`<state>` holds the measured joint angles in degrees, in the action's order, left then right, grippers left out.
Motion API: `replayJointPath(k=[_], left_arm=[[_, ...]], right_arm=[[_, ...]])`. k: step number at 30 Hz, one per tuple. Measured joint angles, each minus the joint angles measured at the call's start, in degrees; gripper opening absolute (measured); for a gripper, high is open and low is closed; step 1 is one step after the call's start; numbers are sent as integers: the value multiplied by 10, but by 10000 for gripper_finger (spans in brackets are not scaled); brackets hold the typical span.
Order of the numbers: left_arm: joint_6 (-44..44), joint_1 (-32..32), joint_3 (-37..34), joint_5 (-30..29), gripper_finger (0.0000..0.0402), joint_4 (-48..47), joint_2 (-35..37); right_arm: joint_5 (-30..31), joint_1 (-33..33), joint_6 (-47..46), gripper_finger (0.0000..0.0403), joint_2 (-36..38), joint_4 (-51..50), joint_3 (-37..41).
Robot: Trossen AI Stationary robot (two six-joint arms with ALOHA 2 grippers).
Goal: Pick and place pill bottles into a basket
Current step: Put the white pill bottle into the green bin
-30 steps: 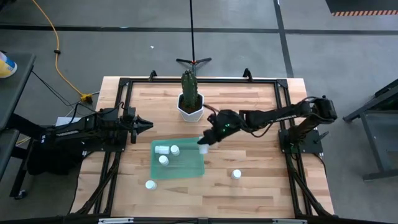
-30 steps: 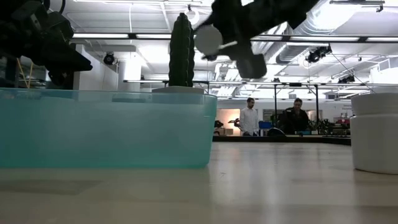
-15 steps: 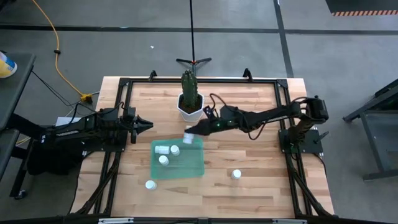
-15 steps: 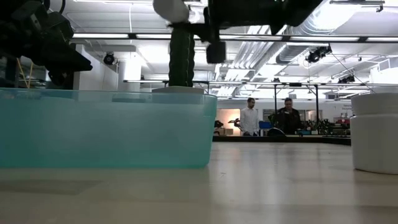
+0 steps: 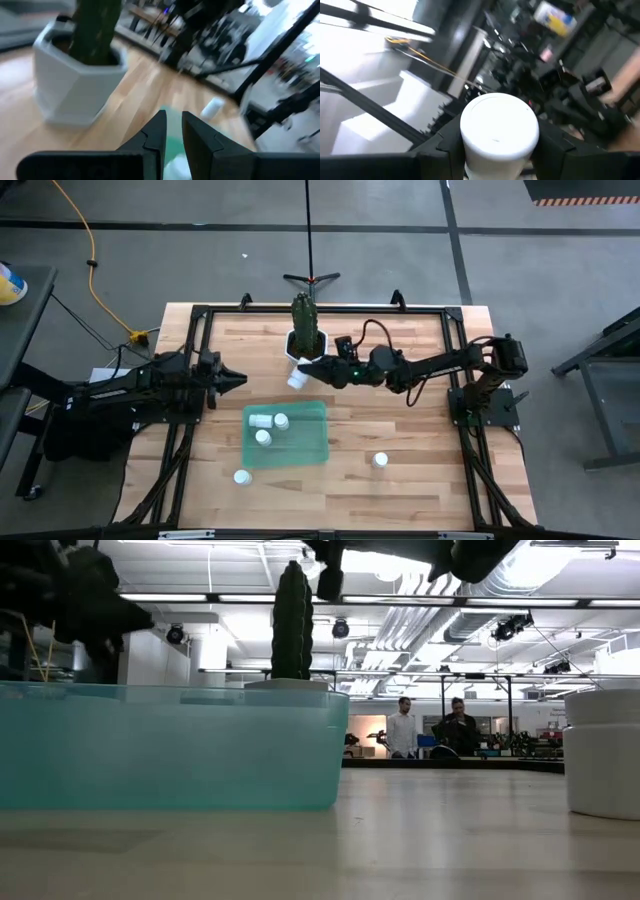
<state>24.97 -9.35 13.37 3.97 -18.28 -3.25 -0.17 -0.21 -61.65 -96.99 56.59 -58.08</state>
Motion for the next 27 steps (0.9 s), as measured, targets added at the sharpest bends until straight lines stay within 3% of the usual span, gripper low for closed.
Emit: replayJointPath(k=[5,13,18,22,27], left_arm=[[0,0,0,5,97,58,0],[24,0,0,5,97,62,0],[38,0,0,6,97,64,0],[40,0,0,6,97,92,0],[40,0,0,6,97,166,0]], right_arm=[[48,7,49,157,0,96,0],[114,38,116,157,0,265,0],[136,59,211,157,1,332,-4],[77,60,268,157,-7,332,-37],[-38,54,328,157,-17,332,-103]])
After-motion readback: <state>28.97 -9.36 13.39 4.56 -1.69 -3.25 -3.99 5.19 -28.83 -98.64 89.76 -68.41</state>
